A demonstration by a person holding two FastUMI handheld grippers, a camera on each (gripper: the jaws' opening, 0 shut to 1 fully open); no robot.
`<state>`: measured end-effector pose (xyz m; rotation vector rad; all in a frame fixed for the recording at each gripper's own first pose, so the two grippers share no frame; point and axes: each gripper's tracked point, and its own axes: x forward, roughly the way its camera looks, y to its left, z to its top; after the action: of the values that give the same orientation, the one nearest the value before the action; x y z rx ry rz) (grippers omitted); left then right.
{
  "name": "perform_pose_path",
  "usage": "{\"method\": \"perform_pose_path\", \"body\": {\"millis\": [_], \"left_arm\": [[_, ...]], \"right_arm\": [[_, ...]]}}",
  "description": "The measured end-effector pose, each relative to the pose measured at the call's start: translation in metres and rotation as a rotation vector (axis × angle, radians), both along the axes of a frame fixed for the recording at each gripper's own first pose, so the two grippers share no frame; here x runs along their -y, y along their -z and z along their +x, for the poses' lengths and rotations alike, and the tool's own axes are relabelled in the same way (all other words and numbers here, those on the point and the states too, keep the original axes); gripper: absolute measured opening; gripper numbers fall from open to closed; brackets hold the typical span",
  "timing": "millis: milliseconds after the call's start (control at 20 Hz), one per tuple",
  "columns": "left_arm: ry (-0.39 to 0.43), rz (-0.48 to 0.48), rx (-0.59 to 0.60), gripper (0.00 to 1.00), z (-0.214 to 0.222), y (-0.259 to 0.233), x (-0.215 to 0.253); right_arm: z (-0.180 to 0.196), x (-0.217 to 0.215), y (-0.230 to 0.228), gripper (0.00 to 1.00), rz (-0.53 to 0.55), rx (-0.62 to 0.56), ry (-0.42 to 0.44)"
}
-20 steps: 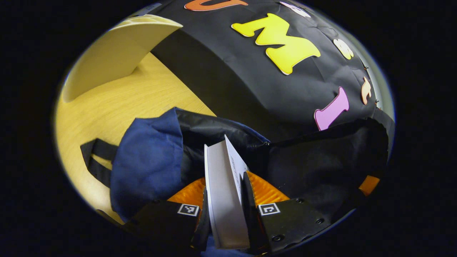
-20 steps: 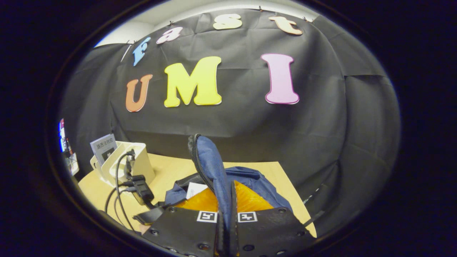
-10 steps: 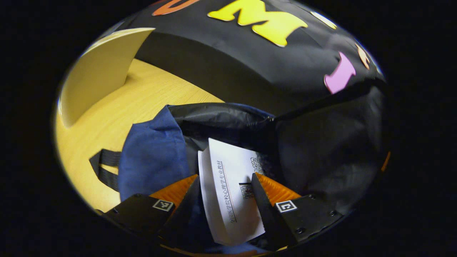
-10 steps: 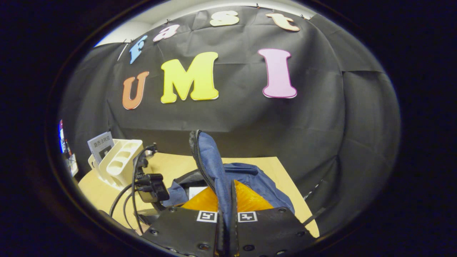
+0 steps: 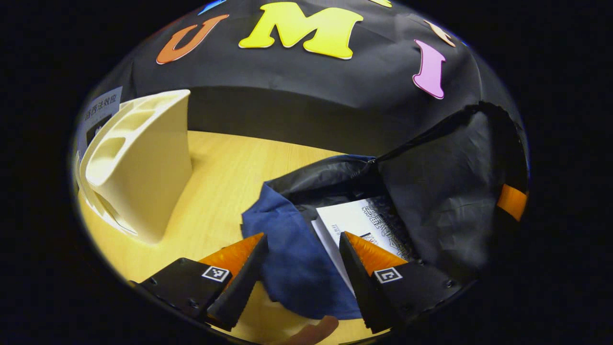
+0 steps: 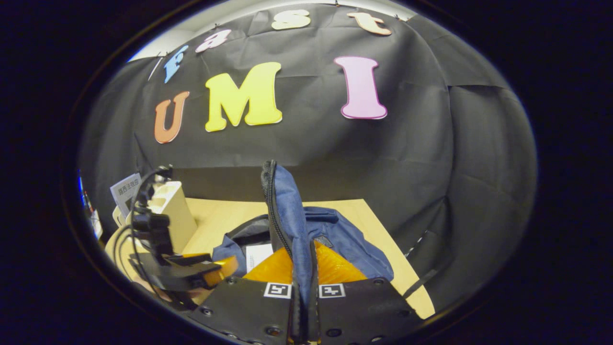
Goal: Open the schoolbag, grab two books from the bookshelf and put them into the schoolbag.
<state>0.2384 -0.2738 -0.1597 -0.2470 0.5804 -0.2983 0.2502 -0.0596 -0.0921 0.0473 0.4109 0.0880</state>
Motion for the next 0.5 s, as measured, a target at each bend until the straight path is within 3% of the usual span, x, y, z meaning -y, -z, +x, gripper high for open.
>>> {"method": "perform_pose_path", "body": {"millis": [200,500], "left_arm": [[-0.038,0.07,0.056,0.94,-0.012,-0.019,-0.059],[-0.169,0.147,0.128,0.94,-0.042,-0.058,-0.166]], "right_arm": [[-0.004,-0.011,0.005,0.06,0.015,-0.018,-0.011],[-0.002,-0.027,0.009,0.06,-0.003,-0.03,0.002]]}}
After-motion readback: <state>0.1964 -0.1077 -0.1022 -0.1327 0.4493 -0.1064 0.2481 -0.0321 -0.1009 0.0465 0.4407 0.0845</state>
